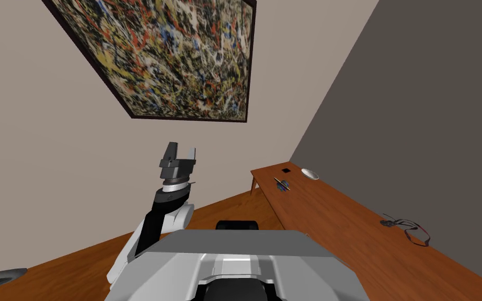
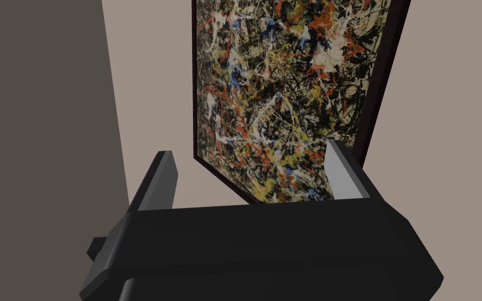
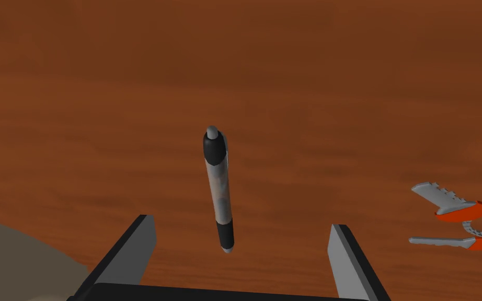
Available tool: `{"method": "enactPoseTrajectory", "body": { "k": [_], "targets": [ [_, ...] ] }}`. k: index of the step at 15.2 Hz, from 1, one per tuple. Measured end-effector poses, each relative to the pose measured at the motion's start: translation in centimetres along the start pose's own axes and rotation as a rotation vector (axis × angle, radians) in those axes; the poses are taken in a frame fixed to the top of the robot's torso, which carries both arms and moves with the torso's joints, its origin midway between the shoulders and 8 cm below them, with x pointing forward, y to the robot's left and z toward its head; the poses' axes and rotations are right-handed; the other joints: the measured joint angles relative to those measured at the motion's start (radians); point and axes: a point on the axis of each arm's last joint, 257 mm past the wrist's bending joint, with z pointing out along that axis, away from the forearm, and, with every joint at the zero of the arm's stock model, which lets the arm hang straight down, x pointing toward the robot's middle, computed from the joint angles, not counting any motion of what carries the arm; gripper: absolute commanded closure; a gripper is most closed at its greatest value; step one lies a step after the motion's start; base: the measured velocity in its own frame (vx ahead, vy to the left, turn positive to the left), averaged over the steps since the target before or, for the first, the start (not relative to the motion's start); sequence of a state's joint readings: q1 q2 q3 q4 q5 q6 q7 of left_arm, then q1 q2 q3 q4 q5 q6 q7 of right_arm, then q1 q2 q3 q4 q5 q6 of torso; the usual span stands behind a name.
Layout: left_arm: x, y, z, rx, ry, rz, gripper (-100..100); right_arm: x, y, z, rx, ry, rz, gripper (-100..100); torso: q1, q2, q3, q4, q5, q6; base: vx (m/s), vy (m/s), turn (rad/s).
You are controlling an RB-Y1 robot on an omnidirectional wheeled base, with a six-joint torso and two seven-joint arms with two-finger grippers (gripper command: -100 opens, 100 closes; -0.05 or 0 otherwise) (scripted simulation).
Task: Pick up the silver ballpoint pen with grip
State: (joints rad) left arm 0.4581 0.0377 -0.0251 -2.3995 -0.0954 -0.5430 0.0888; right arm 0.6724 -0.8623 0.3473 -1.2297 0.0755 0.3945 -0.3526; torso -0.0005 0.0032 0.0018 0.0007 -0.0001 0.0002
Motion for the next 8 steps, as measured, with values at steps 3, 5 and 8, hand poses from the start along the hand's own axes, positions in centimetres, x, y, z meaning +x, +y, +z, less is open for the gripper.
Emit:
{"method": "enactPoseTrajectory", "body": {
  "k": [3, 5, 8],
  "targets": [
    [0.0, 0.0, 0.0, 0.0, 0.0, 0.0, 0, 0.36, 0.02, 0.42, 0.001, 0.002, 0.006, 100, 0.0, 0.0, 0.0, 0.0, 0.0, 0.0, -0.017, -0.017, 0.023],
    [0.0, 0.0, 0.0, 0.0, 0.0, 0.0, 0, 0.36, 0.02, 0.41, 0.001, 0.002, 0.005, 100, 0.002, -0.001, -0.001, 0.0, 0.0, 0.0, -0.002, -0.002, -0.009],
    [0.0, 0.0, 0.0, 0.0, 0.0, 0.0, 0, 0.35, 0.01, 0.41, 0.001, 0.002, 0.007, 100, 0.001, -0.002, -0.001, -0.001, 0.0, -0.001, 0.005, 0.005, -0.019]
  ]
}}
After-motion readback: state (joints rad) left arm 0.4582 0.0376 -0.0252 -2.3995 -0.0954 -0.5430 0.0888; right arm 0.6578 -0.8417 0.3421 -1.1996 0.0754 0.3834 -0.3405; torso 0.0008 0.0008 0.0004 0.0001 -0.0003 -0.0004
